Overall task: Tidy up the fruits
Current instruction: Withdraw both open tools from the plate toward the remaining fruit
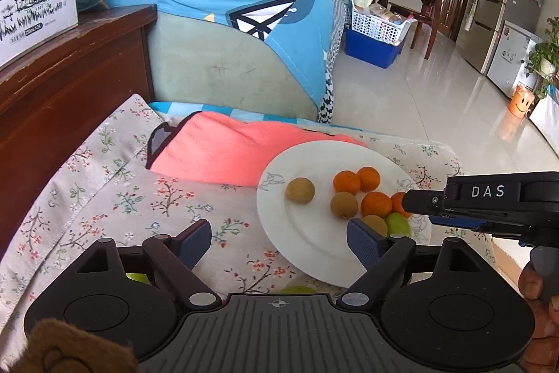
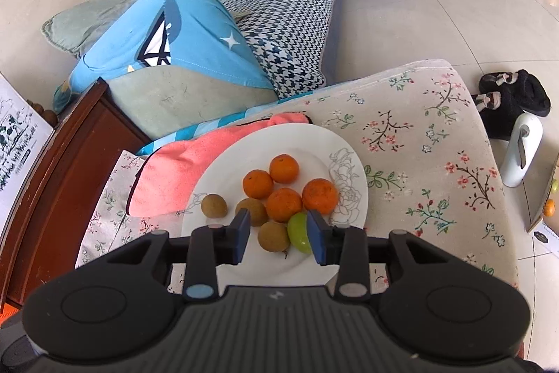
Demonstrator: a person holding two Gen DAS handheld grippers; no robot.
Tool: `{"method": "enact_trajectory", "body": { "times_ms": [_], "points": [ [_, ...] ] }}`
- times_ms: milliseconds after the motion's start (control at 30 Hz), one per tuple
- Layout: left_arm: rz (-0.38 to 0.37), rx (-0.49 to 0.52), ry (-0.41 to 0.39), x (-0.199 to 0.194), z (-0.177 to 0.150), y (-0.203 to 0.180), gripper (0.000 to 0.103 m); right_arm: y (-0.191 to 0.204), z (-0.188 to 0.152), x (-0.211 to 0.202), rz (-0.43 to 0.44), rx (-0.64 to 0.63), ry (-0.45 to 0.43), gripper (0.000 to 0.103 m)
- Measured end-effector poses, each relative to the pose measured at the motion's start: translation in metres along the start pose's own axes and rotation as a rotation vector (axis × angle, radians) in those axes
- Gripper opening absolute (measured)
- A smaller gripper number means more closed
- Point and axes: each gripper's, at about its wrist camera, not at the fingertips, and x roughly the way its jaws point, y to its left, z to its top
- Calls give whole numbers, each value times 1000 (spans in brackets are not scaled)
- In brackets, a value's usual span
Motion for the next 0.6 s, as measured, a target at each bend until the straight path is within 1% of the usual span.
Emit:
{"method": "enact_trajectory", "body": {
  "times_ms": [100, 267, 400, 500, 600],
  "points": [
    [29, -7, 4, -4, 2, 12, 86, 7, -4, 1, 8, -39, 9, 42],
    [77, -29, 29, -4, 6, 29, 86, 23, -13, 5, 26, -122, 34, 42],
    [93, -25, 36, -2, 8, 44, 86, 36, -22, 5, 38, -213, 38, 42],
    [128, -30, 39, 1, 10, 59, 86, 45, -29, 3, 70, -282, 38, 42],
    [139, -87, 49, 2, 11, 79, 86, 53, -37, 2, 117, -358, 44, 42]
  ]
}}
